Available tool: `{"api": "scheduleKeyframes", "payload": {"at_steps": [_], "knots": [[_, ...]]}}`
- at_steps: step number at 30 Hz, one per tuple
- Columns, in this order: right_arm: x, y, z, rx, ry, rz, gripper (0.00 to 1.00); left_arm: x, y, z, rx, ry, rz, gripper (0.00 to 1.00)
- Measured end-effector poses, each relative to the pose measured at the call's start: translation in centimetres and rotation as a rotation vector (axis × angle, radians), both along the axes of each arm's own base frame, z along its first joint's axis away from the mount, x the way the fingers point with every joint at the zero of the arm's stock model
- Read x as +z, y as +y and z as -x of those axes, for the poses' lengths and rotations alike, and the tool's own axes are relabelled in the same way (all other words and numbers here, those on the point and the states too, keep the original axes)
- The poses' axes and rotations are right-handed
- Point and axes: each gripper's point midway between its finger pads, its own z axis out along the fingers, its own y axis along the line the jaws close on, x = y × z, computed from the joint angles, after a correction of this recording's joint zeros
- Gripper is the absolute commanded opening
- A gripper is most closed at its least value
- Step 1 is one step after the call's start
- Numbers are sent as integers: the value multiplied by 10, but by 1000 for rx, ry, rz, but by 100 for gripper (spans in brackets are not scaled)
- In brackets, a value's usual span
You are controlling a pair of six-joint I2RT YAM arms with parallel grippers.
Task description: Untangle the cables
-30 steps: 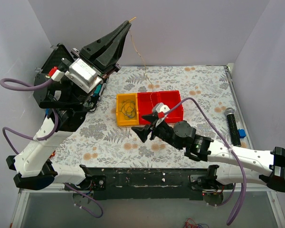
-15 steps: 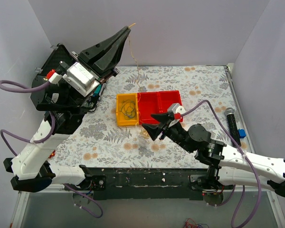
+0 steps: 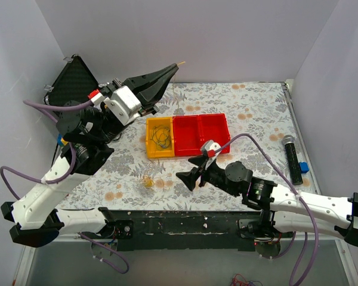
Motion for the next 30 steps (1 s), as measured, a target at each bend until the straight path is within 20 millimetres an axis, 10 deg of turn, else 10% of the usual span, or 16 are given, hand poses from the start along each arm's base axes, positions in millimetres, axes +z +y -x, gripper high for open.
{"api": "scheduleKeyframes", "payload": {"at_steps": [24,30], "knots": [[5,87,-5,142,-23,-55,82,1,-2,0,-21,28,9,0],[13,104,-10,153,-48,-66,60,7,2,3,-23,20,22,0]]}}
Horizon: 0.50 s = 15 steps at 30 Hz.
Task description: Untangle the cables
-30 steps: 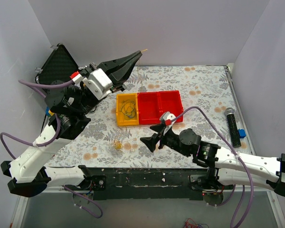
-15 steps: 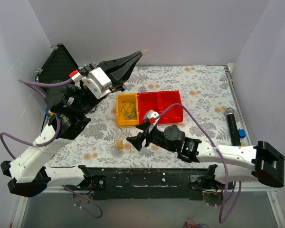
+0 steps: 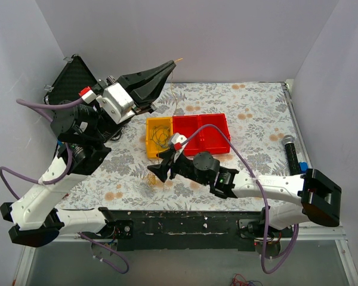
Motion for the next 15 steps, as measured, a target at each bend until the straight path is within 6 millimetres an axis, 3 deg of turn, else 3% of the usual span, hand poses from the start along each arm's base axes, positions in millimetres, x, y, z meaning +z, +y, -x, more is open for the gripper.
{"api": "scheduleKeyframes", "payload": {"at_steps": [2,6,8,10,12,14,15], "knots": [[-2,4,-2,-3,-3,9,46,2,1,1,-1,-1,4,0],[-4,6,-8,-13,-6,16,2,6,3,3,-4,-1,11,0],[-2,5,-10,-19,-11,15,1,6,3,3,-3,-2,11,4],[0,4,-12,-28,-13,11,1,4,3,1,5,2,8,29],[5,-1,-13,-39,-18,9,1,-1,4,-1,19,7,3,69],[19,-8,-13,-50,-31,-16,1,-14,4,-4,27,30,-13,98],[30,-12,-12,-55,-39,-38,1,-22,2,-6,26,48,-27,98]]}}
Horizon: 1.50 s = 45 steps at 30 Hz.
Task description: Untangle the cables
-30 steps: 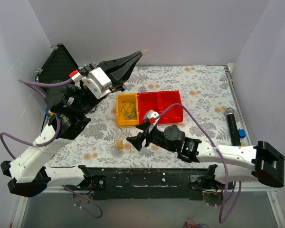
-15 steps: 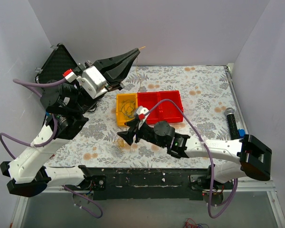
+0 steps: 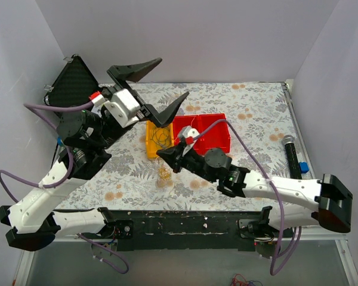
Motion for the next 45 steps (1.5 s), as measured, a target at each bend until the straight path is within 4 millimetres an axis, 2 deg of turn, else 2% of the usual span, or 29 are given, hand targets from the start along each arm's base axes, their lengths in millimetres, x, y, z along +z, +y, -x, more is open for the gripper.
{"api": "scheduleKeyframes", "payload": {"at_steps": [4,7,9,12,14,18,21,27,34,37,39,40,43,45], "knots": [[44,-21,3,-23,-38,-100,1,-41,-11,-6,-23,96,-74,98],[70,-36,5,-39,-63,-164,1,-84,-18,-11,-28,178,-146,98],[79,-42,6,-47,-74,-184,1,-115,-19,-11,-29,231,-189,98],[86,-46,6,-56,-90,-187,1,-148,-12,-7,-32,295,-224,98],[88,-47,4,-66,-99,-179,1,-155,-4,0,-39,317,-222,98],[96,-50,0,-93,-119,-164,1,-146,12,17,-68,317,-182,93],[106,-52,-3,-110,-137,-168,1,-152,20,27,-89,318,-179,91],[121,-55,-4,-120,-155,-174,1,-192,15,28,-110,386,-241,91],[138,-55,-3,-117,-163,-191,1,-253,6,18,-84,491,-322,93],[140,-55,-3,-116,-163,-191,1,-265,6,12,-62,538,-313,95],[138,-54,-3,-114,-161,-182,1,-267,5,8,-50,565,-294,93],[137,-53,-3,-112,-159,-177,1,-266,4,5,-42,577,-277,90],[132,-50,-4,-107,-153,-161,1,-266,0,-5,-17,625,-241,65],[129,-48,-3,-103,-148,-152,1,-265,-6,-8,-21,651,-236,56]]}}
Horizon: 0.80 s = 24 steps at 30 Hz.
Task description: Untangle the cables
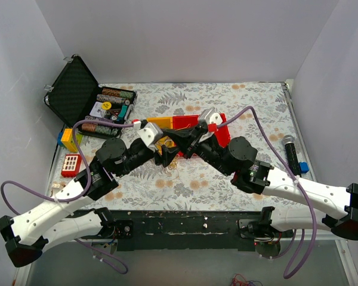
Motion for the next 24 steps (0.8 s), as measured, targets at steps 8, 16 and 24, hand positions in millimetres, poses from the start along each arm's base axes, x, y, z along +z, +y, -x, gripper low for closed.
{"api": "scheduleKeyframes", "payload": {"at_steps": [8,16,24], "knots": [[3,3,1,10,6,-1,1,-3,-11,8,-68,34,9,31],[14,1,2,13,2,-8,1,-12,-10,8,-66,14,14,20],[31,1,6,31,-12,-30,1,-19,-14,5,-68,8,20,17]]}}
